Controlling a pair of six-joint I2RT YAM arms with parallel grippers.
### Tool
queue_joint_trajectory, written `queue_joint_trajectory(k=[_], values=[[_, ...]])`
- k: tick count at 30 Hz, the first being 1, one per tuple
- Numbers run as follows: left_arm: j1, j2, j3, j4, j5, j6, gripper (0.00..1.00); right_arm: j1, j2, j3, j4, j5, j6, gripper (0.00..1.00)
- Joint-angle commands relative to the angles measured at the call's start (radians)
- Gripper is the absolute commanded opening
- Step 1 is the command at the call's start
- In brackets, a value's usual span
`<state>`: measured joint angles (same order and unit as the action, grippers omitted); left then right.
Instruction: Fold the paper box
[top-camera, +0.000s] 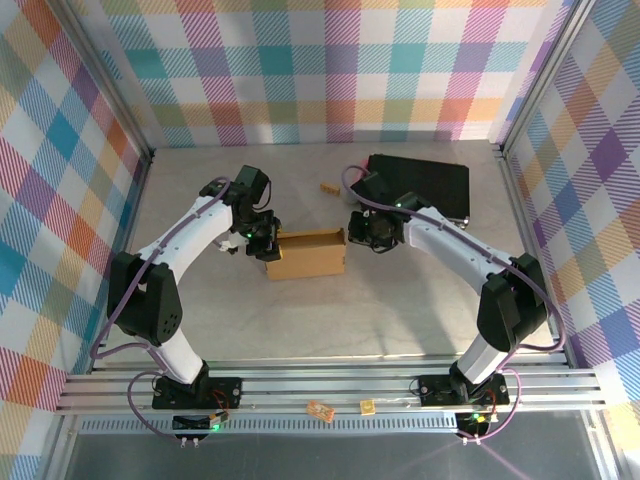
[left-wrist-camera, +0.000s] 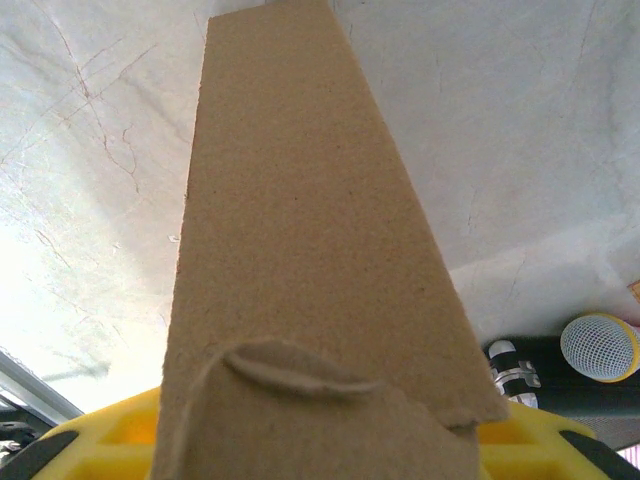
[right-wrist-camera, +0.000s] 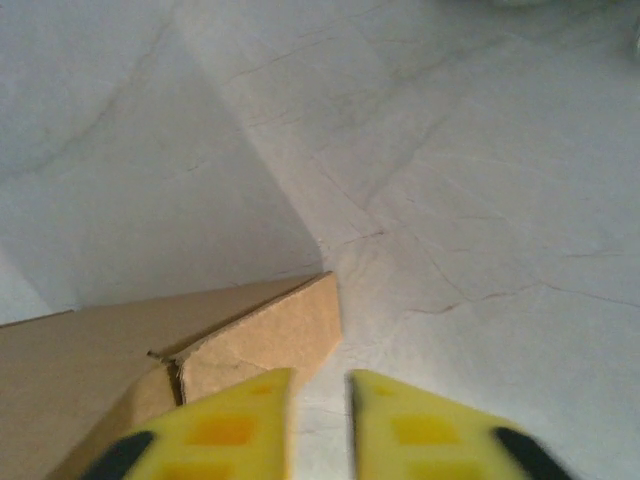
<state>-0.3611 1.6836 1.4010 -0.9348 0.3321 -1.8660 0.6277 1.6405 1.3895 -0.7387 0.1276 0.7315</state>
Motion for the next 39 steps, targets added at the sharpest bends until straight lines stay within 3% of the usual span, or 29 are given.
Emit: queue_joint_trajectory(k=[1, 5, 9, 14, 20, 24, 31, 39], values=[[0.011, -0.003, -0.016, -0.015, -0.005, 0.005, 0.42, 0.000, -0.046, 0.074, -0.147, 0.054, 0.169, 0.38], [0.013, -0.003, -0.011, -0.017, -0.007, 0.008, 0.42, -0.005, -0.082, 0.086, -0.174, -0.083, 0.417, 0.49], [0.014, 0.001, -0.010, -0.010, -0.004, 0.010, 0.42, -0.004, -0.071, 0.049, -0.143, -0.347, 0.750, 0.54], [0.014, 0.004, -0.011, -0.003, -0.001, 0.010, 0.42, 0.026, -0.099, -0.038, 0.108, -0.382, 0.989, 0.69], [0.014, 0.005, -0.010, 0.001, -0.001, 0.010, 0.41, 0.026, -0.042, -0.033, 0.135, -0.414, 1.063, 0.77], [0.014, 0.007, -0.012, 0.004, 0.002, 0.010, 0.41, 0.026, -0.051, -0.071, 0.183, -0.368, 1.056, 0.82], [0.014, 0.009, -0.011, 0.012, 0.005, 0.008, 0.41, 0.026, 0.006, -0.101, 0.289, -0.393, 1.054, 0.84], [0.014, 0.013, -0.008, 0.017, 0.009, 0.008, 0.41, 0.024, 0.027, -0.175, 0.455, -0.340, 1.063, 0.82]])
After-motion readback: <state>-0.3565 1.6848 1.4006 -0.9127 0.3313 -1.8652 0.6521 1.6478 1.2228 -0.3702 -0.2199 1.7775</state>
